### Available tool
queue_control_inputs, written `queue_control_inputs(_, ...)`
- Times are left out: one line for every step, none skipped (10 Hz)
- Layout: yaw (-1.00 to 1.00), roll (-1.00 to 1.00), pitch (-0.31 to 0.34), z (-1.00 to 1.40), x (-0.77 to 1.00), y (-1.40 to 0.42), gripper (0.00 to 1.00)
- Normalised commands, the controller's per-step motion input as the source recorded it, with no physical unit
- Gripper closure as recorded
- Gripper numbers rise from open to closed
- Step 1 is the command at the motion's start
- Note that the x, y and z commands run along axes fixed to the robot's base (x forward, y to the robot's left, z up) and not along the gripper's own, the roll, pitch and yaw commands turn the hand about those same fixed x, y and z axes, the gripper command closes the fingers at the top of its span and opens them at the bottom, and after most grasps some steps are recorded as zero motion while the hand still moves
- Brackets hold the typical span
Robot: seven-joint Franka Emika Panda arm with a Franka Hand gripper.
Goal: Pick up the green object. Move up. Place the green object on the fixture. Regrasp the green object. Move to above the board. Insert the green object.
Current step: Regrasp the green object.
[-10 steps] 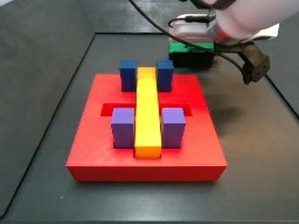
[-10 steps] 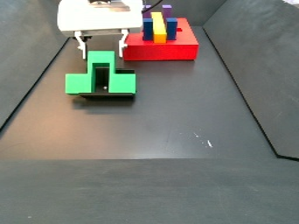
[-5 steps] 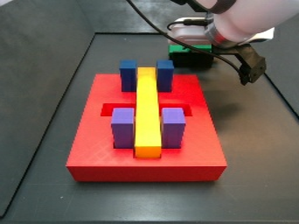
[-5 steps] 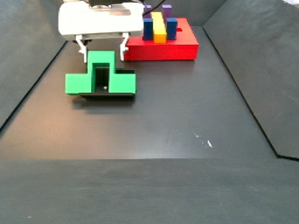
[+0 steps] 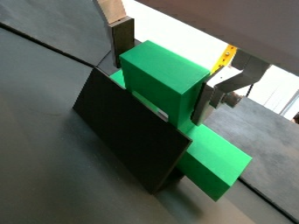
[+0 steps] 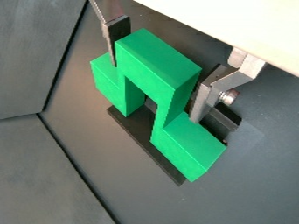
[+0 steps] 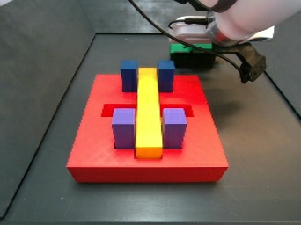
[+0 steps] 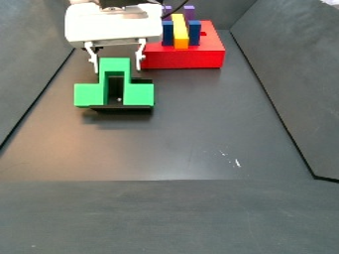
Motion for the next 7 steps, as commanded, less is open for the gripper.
queue_control_inputs(0.00,0.00,0.000,0.00,0.00,0.00,1.00)
queue_control_inputs(0.00,0.00,0.000,0.00,0.00,0.00,1.00)
queue_control_inputs(0.00,0.00,0.000,0.00,0.00,0.00,1.00)
queue_control_inputs(0.00,0.00,0.000,0.00,0.00,0.00,1.00)
queue_control_inputs(0.00,0.00,0.000,0.00,0.00,0.00,1.00)
queue_control_inputs(0.00,0.00,0.000,0.00,0.00,0.00,1.00)
queue_control_inputs(0.00,0.00,0.000,0.00,0.00,0.00,1.00)
